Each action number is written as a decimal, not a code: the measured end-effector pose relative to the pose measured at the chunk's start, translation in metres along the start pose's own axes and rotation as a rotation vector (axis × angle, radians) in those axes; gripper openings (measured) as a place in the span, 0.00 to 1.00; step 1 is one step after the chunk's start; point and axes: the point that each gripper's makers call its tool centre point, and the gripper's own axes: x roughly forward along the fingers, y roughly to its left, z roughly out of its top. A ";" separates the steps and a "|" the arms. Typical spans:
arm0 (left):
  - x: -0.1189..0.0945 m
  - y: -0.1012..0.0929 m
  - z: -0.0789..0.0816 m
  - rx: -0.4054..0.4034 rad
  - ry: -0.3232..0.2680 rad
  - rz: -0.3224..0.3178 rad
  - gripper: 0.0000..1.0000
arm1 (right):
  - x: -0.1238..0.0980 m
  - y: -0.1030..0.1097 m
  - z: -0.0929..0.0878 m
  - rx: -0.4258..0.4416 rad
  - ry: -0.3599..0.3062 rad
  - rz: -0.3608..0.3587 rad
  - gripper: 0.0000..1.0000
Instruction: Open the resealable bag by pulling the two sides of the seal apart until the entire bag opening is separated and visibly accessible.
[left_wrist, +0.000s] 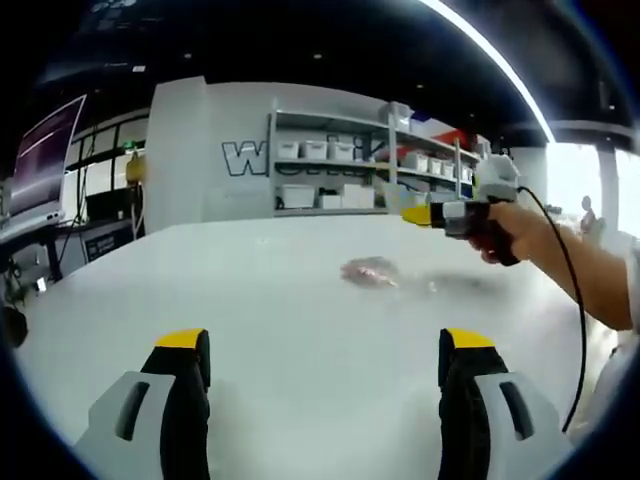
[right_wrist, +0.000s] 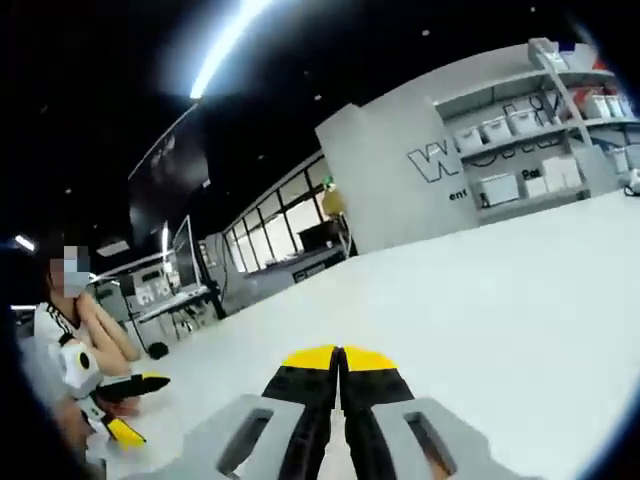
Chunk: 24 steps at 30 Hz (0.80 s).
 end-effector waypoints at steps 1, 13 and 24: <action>0.000 0.000 0.000 -0.001 0.001 0.000 0.94 | -0.002 0.001 -0.005 0.001 0.010 0.004 0.00; 0.001 -0.001 0.000 0.000 0.002 -0.004 0.94 | -0.015 0.012 -0.036 0.016 0.101 0.044 0.00; 0.001 -0.001 0.001 -0.002 0.000 -0.006 0.94 | -0.015 0.021 -0.045 -0.042 0.132 0.045 0.02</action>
